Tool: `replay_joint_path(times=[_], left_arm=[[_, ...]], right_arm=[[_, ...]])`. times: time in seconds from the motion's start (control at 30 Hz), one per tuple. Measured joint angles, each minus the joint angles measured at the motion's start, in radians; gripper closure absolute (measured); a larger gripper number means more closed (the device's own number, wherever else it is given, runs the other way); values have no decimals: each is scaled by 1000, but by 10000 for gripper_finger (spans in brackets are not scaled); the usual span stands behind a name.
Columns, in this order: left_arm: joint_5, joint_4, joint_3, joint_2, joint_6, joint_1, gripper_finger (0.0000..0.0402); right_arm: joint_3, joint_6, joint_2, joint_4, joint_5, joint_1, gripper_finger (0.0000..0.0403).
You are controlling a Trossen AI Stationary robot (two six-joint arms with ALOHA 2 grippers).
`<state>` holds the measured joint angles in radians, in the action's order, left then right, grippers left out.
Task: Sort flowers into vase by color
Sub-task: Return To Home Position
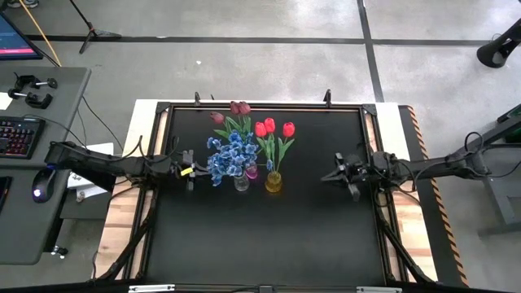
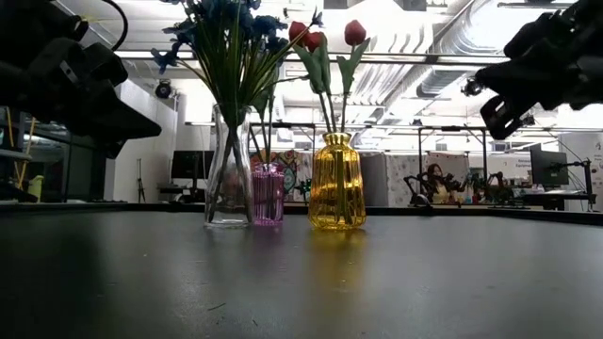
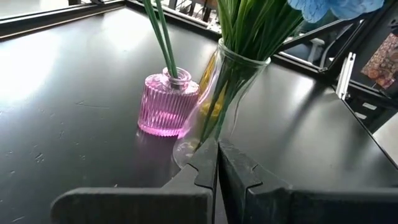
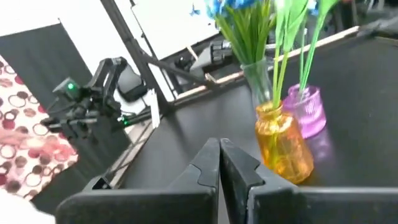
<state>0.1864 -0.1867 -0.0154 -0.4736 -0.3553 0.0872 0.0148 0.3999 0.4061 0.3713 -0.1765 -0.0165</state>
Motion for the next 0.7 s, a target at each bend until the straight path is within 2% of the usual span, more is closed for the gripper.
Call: replay_joint_path(times=[0.17,0.27,0.7], left_arm=[[0,1,0,0,0,0,401],[0,1,0,0,0,0,401],[0,2,0,0,0,0,401]], right_arm=[[-5,-123,-19,-2,-63,28,402],[-5,-179,-18,-43,-50,30,402],[-5,-129,-30,-207,-44,28,402]])
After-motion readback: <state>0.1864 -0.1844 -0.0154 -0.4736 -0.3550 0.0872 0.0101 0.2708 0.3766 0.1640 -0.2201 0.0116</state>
